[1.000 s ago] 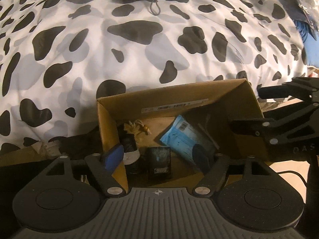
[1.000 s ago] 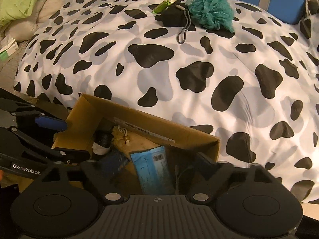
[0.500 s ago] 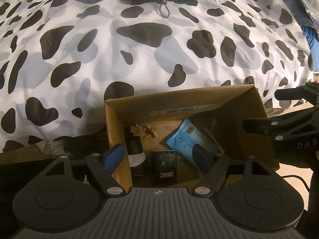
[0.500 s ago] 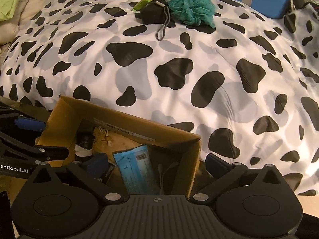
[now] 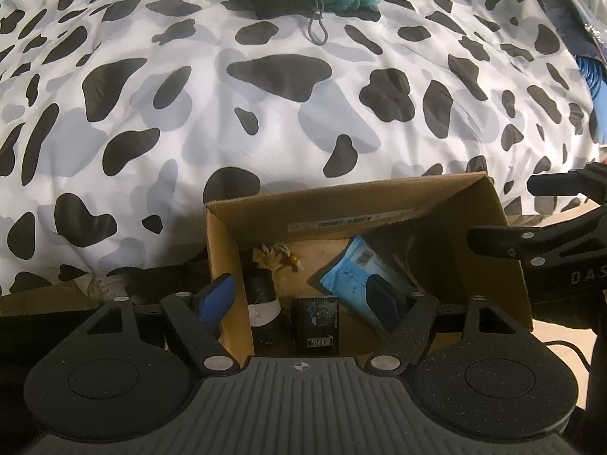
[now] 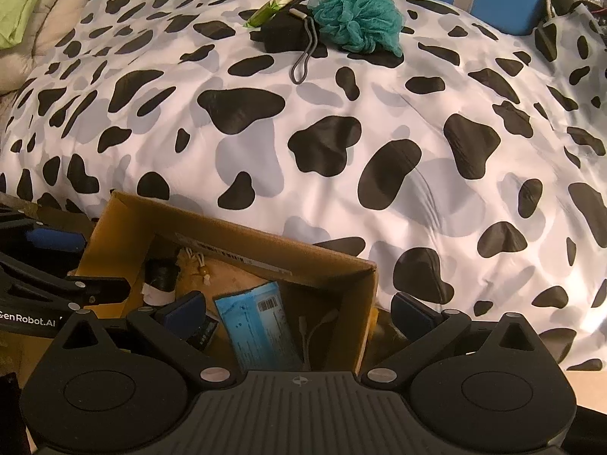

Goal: Organize soft objects
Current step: 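Open left gripper to drop the black pack into the box while right gripper releases the cable, then move both open grippers back over the remaining items on the bed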

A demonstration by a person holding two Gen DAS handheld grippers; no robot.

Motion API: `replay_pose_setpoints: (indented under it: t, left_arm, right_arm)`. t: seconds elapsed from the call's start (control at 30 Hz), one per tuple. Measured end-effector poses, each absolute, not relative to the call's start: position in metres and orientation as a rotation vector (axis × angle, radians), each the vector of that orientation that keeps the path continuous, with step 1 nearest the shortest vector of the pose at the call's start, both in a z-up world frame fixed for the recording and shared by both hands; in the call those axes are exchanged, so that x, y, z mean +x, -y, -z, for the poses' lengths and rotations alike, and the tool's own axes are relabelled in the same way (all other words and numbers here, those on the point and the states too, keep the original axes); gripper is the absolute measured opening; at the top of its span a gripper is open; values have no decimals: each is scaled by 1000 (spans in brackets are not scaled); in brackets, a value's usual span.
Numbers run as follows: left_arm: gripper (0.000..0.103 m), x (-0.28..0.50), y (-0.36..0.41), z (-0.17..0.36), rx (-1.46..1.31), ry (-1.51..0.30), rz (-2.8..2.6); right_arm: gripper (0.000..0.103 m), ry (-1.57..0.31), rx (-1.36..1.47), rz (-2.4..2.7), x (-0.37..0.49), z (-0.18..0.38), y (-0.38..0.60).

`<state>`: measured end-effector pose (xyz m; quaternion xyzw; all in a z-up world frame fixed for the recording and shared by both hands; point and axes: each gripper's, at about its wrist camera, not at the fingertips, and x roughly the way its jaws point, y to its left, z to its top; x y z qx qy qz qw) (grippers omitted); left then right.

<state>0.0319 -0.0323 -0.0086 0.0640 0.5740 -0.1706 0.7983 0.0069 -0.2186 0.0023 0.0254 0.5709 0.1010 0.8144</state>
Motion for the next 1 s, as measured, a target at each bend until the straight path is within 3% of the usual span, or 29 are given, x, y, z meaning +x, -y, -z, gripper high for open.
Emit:
replay_pose_setpoints:
  t: [1.0]
  left_arm:
    - [75, 55, 34, -29, 129, -1008, 359]
  right_arm:
    - [103, -1041, 117, -169, 29, -28, 239]
